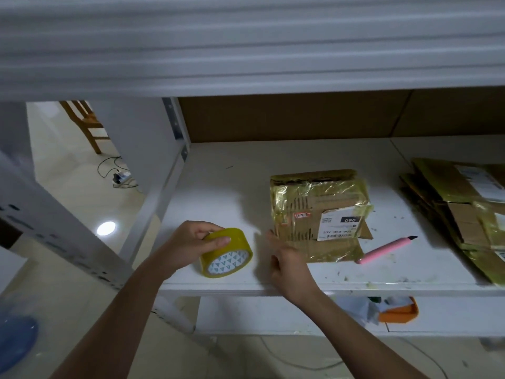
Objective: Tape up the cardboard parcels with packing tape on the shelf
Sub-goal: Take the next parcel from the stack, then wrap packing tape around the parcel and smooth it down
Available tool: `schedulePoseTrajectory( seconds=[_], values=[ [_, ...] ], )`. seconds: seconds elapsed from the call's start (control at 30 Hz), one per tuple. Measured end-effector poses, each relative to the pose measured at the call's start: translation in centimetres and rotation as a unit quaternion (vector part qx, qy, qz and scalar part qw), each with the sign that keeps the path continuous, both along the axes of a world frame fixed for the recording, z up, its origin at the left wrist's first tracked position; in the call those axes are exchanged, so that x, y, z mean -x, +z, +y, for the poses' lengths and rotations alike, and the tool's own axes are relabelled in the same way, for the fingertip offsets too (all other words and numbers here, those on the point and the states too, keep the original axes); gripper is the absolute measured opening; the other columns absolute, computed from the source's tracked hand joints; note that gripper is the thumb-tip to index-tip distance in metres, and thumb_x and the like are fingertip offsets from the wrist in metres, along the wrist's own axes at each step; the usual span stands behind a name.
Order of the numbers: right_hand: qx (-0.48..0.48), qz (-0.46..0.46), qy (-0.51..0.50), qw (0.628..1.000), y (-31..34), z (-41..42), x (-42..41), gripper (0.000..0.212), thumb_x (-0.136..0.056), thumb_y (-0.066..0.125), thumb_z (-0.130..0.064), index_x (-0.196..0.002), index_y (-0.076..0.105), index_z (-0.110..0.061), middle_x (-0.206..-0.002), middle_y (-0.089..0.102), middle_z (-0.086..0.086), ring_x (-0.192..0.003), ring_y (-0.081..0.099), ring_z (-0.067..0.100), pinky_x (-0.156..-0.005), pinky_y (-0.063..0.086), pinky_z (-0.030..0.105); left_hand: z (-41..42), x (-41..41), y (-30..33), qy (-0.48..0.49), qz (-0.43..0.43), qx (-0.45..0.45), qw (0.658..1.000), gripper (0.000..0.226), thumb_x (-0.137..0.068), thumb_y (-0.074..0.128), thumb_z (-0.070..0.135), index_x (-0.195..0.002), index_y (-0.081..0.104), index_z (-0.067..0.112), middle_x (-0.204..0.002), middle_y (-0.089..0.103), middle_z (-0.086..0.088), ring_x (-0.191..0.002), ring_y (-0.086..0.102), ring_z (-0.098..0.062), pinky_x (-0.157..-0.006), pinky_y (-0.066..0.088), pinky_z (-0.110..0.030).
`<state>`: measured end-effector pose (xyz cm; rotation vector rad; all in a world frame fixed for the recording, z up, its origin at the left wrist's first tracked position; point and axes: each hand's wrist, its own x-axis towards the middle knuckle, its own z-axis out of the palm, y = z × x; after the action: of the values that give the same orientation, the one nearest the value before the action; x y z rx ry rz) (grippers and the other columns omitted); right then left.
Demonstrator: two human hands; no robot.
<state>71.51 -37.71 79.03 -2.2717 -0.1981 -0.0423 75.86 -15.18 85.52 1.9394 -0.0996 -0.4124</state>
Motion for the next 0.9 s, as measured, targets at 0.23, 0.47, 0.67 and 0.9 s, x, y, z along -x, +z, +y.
schedulePoseTrajectory(
  seconds=[0.23,0.47,0.67,0.9],
  values=[
    [0.026,-0.066,-0.009,0.997,-1.4,-0.5,-0.3,0.029,-0.083,0.06,-0.012,-0.109,0.07,-0.004,-0.114,0.07,0.012,-0.11,0.063,0.022,-0.101,0.041,0.019,1.3,-1.2,-1.1,-0.024,0.04,0.076,0.996,0.073,-0.05,0.084,0.068,-0.102,0.076,0.018,-0.099,0.075,-0.014,-0.094,0.072,-0.03,-0.083,0.059,-0.037],
    [0.067,0.008,0.019,0.998,-1.7,0.9,-1.3,0.062,-0.073,0.08,-0.045,-0.125,0.065,-0.015,-0.132,0.057,0.003,-0.124,0.047,0.021,-0.104,0.029,0.021,1.5,-1.6,-1.8,-0.004,0.101,0.159,0.982,0.045,-0.072,0.076,0.039,-0.101,0.074,0.004,-0.101,0.072,-0.02,-0.098,0.067,-0.035,-0.078,0.06,-0.035],
    [0.063,-0.035,-0.039,0.997,-2.5,1.7,-2.0,0.033,-0.075,0.079,-0.036,-0.101,0.074,-0.016,-0.113,0.062,0.003,-0.107,0.054,0.026,-0.09,0.038,0.024,1.6,-1.0,-2.0,0.008,0.116,0.168,0.979,0.036,-0.08,0.057,0.02,-0.108,0.066,-0.002,-0.101,0.072,-0.019,-0.095,0.068,-0.03,-0.079,0.06,-0.034],
    [0.076,-0.05,0.0,0.996,-2.6,1.8,-1.3,0.037,-0.07,0.066,-0.055,-0.096,0.074,-0.031,-0.121,0.058,-0.007,-0.11,0.049,0.018,-0.09,0.048,0.041,2.1,-1.1,-2.6,0.024,0.121,0.172,0.977,0.039,-0.08,0.057,0.021,-0.111,0.064,-0.002,-0.107,0.069,-0.022,-0.1,0.066,-0.032,-0.084,0.058,-0.037]
  ],
)
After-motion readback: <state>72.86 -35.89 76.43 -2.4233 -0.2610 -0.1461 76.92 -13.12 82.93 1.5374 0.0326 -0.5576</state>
